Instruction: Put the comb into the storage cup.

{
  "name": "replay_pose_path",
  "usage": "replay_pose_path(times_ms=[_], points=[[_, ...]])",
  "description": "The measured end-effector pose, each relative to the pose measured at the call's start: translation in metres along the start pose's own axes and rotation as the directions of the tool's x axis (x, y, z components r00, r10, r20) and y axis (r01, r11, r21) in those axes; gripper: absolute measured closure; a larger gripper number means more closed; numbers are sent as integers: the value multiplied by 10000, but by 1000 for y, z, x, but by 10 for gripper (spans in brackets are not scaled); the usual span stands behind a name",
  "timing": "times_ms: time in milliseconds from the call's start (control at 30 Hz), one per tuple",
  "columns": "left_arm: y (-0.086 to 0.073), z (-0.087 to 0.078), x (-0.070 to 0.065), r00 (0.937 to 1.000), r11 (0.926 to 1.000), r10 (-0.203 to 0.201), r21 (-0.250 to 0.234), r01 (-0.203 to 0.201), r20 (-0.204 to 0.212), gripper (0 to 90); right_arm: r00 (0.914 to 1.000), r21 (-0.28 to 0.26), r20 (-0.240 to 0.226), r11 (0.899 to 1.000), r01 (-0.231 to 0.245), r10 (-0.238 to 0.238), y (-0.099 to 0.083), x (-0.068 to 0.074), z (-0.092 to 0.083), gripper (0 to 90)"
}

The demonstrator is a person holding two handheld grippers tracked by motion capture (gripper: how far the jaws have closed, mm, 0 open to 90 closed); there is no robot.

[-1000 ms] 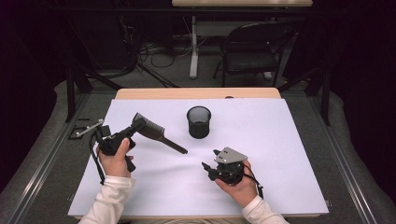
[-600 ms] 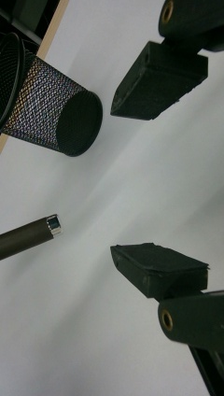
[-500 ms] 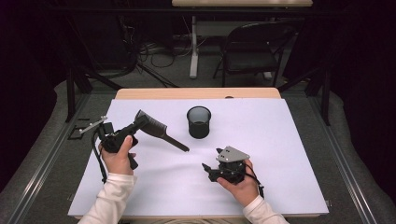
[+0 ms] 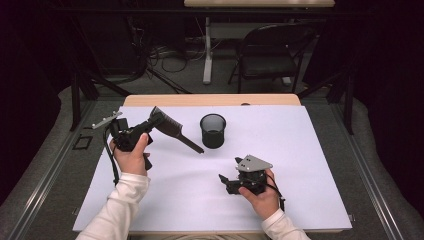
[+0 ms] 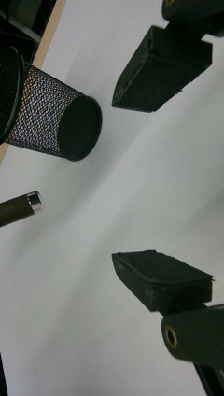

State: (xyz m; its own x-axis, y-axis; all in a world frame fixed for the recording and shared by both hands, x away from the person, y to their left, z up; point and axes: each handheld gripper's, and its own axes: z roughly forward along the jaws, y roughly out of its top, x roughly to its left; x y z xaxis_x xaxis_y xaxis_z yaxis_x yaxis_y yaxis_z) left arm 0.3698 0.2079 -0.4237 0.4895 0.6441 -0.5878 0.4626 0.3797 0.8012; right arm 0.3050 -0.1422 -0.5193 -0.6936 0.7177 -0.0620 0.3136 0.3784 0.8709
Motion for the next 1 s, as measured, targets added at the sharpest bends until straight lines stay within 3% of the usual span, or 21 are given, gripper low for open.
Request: replay_pose_path(times_ms=[633, 1000], points=[[32, 16, -15, 9988, 9993, 333, -177, -340, -366, 846, 10000, -80, 56, 10000, 26, -25, -1, 1, 2, 124], [46, 25, -22, 9973, 9984, 442, -322, -462, -595, 846, 9999, 11, 166, 10000, 17, -18, -1, 0, 2, 2]])
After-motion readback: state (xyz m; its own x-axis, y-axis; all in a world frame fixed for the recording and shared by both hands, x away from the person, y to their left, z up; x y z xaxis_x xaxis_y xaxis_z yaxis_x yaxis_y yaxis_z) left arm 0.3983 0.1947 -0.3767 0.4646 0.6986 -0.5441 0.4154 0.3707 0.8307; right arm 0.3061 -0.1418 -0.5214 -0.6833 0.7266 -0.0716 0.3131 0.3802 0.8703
